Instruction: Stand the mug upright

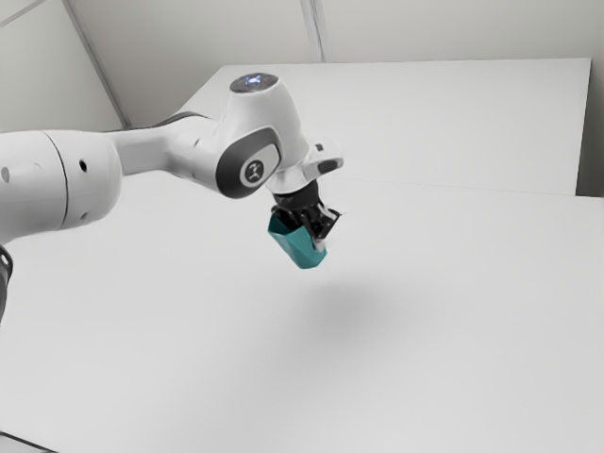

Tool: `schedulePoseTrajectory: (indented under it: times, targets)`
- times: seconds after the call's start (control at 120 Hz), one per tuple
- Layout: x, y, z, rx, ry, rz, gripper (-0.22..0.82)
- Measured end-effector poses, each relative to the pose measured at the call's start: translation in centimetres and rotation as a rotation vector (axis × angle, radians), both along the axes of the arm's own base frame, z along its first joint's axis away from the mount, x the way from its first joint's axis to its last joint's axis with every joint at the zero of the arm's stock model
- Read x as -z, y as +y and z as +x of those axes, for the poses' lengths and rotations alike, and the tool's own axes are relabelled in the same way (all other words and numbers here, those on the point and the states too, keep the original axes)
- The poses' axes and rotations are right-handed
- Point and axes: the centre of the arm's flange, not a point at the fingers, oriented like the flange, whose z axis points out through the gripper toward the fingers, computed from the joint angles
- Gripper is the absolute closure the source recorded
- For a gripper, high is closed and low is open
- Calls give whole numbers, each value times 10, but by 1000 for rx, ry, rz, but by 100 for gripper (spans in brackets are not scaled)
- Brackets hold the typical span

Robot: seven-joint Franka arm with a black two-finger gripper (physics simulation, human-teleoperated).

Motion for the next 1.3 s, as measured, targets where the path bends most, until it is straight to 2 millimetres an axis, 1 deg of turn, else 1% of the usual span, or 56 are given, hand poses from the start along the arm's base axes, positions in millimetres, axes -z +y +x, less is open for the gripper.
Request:
schedulePoseTrajectory:
  times: [0.208,0.308,0.392,0.467,0.6,0.658,0.792,0.933,1.075,1.108,1.233,1.3]
  targets:
    - [23,56,-9,-95,50,45,78]
    - [30,74,-12,-130,64,54,78]
    - [45,84,-18,-150,83,59,78]
    - [56,88,-23,-156,93,62,78]
    - [69,85,-26,-154,99,63,77]
    - [73,85,-27,-155,100,63,77]
    - [82,91,-27,-171,106,62,77]
    - [92,92,-30,-174,106,61,77]
    - [100,91,-25,-174,98,56,77]
    - [102,90,-24,-174,97,54,74]
    - [105,90,-23,-172,91,45,46]
    - [102,90,-23,-170,84,42,34]
